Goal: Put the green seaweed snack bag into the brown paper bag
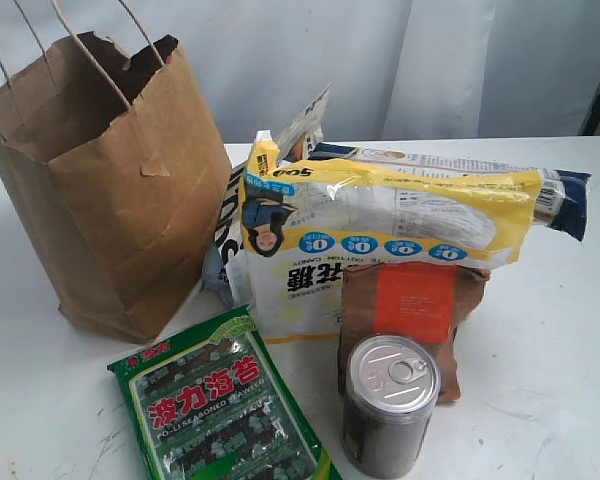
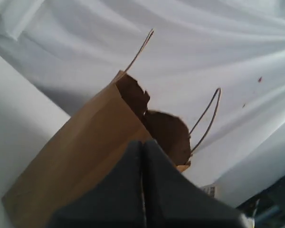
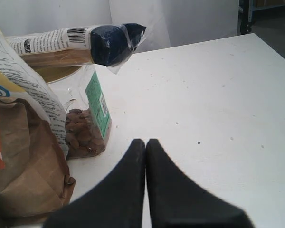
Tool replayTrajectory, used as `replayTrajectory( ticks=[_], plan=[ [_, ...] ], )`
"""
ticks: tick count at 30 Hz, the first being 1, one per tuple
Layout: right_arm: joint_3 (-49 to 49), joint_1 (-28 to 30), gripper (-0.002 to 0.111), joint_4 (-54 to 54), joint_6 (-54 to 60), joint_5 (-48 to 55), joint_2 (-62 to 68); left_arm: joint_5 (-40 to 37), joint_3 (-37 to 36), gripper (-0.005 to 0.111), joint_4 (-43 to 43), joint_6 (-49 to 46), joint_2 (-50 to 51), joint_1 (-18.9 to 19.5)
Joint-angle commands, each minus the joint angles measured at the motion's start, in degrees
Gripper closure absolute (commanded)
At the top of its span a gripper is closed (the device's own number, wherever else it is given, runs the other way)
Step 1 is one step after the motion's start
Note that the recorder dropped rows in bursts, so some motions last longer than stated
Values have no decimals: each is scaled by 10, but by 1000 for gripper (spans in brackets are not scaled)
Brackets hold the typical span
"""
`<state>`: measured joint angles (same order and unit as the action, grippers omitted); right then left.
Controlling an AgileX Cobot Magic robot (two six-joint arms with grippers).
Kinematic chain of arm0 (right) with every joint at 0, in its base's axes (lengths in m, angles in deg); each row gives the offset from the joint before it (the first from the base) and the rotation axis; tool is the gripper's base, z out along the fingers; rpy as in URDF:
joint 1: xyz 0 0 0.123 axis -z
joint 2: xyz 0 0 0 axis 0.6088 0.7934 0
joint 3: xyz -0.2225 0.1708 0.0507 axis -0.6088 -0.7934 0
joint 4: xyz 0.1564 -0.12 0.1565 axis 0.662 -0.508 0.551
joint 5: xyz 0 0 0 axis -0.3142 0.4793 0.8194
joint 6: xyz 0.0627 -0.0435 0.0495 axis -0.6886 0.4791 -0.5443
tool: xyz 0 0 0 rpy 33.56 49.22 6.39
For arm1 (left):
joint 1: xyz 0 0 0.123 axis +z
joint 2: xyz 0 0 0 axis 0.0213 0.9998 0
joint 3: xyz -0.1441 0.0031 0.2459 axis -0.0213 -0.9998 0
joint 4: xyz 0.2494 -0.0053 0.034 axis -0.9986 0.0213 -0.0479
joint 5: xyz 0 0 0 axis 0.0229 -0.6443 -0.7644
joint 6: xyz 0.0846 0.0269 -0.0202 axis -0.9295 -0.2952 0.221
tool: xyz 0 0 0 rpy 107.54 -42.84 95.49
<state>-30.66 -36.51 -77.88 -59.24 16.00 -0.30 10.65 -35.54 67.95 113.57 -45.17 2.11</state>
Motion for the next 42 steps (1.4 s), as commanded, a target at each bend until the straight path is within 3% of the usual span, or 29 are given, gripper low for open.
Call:
replayTrajectory(
  ticks=[1, 6, 11, 15, 23, 30, 33, 36, 37, 42],
  plan=[
    [-2, 3, 108, 1, -2, -3, -1, -153, 121, 107, 30, -127, 118, 2],
    [-2, 3, 108, 1, -2, -3, -1, -307, 194, 104, 123, -257, 269, 2],
    [-2, 3, 108, 1, -2, -3, -1, -378, 195, 82, 272, -416, 389, 2],
    [-2, 3, 108, 1, -2, -3, -1, -399, 195, 80, 391, -533, 465, 2],
    [-2, 3, 108, 1, -2, -3, -1, -407, 195, 80, 409, -554, 528, 2],
    [-2, 3, 108, 1, -2, -3, -1, -447, 195, 76, 496, -677, 528, 2],
    [-2, 3, 108, 1, -2, -3, -1, -439, 195, 52, 469, -674, 528, 2],
    [-2, 3, 108, 1, -2, -3, -1, -400, 195, 8, 425, -659, 528, 2],
    [-2, 3, 108, 1, -2, -3, -1, -389, 195, 2, 421, -655, 528, 2],
    [-2, 3, 108, 1, -2, -3, -1, -372, 159, 3, 456, -656, 528, 2]
  ],
)
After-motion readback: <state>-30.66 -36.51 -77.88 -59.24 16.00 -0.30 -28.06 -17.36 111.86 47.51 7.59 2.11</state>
